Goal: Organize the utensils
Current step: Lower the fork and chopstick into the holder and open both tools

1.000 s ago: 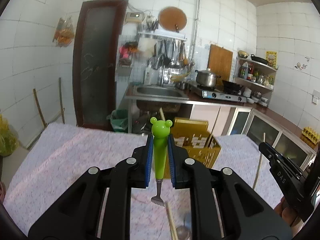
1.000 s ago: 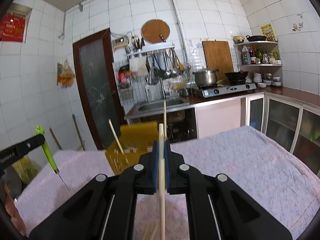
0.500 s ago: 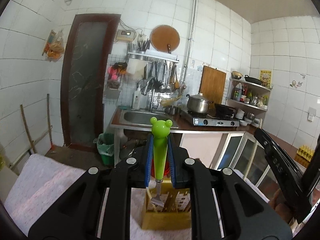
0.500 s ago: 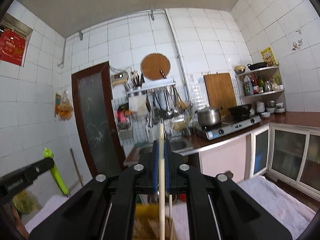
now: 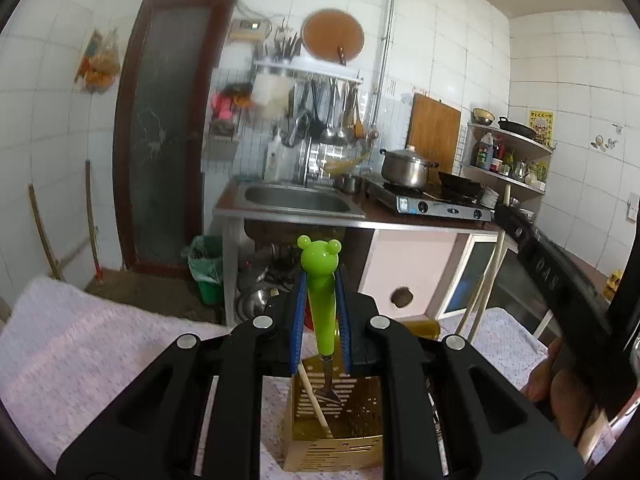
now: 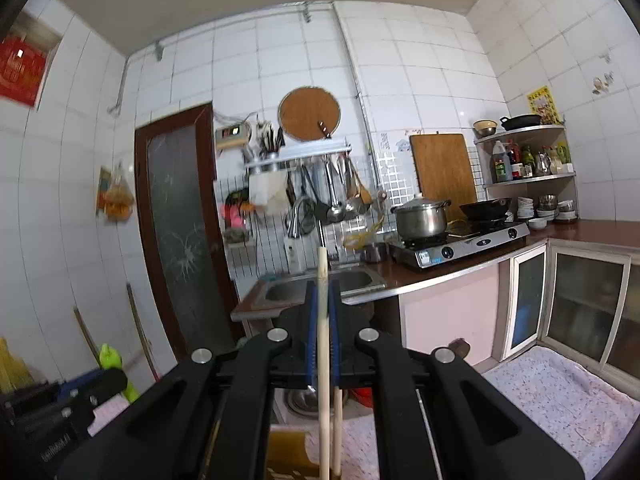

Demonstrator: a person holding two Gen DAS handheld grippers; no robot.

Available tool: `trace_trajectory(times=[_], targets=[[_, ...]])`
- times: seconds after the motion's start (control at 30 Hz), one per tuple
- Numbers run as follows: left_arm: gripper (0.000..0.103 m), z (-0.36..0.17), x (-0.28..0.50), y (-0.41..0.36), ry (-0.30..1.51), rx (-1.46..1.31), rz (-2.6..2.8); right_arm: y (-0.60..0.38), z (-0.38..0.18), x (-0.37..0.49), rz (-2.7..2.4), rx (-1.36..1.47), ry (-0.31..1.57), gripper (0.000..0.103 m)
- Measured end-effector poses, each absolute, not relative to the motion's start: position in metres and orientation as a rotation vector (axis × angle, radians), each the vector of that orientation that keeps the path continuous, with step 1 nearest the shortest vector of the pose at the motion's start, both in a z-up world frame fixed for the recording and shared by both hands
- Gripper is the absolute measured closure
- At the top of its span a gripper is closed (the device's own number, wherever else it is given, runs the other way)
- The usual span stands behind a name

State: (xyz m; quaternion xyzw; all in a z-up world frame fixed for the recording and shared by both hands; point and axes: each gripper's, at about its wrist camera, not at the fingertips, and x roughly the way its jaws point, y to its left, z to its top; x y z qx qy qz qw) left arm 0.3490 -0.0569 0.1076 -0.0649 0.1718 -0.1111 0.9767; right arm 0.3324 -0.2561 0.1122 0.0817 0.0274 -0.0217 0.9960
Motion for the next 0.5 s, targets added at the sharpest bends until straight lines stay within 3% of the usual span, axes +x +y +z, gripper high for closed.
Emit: trace_trajectory(times=[0.27, 0.33, 0.37, 0.43, 0.5], targets=[[0.09, 0.096, 0.354, -0.048, 0.427, -0.146, -0.206, -0.256, 0.09, 0.326, -0.029, 0.13, 0.178, 0.095], [0.089, 0.099, 0.345, -0.043, 0.432, -0.154, -0.202, -0.259, 0.092, 0.316, -0.036, 0.133, 0.199, 0.074], [0.086, 0.102, 0.34, -0.04, 0.43, -0.154, -0.2, -0.261, 0.093, 0.307, -0.043, 0.138, 0.194, 0.052], [0.066, 0.113, 0.322, -0.031, 0.406, -0.149, -0.178, -0.264, 0.097, 0.29, -0.057, 0.135, 0.194, 0.047], [0.038, 0.123, 0.303, -0.021, 0.383, -0.143, -0.161, -0.267, 0.101, 0.275, -0.06, 0.137, 0.223, 0.043]])
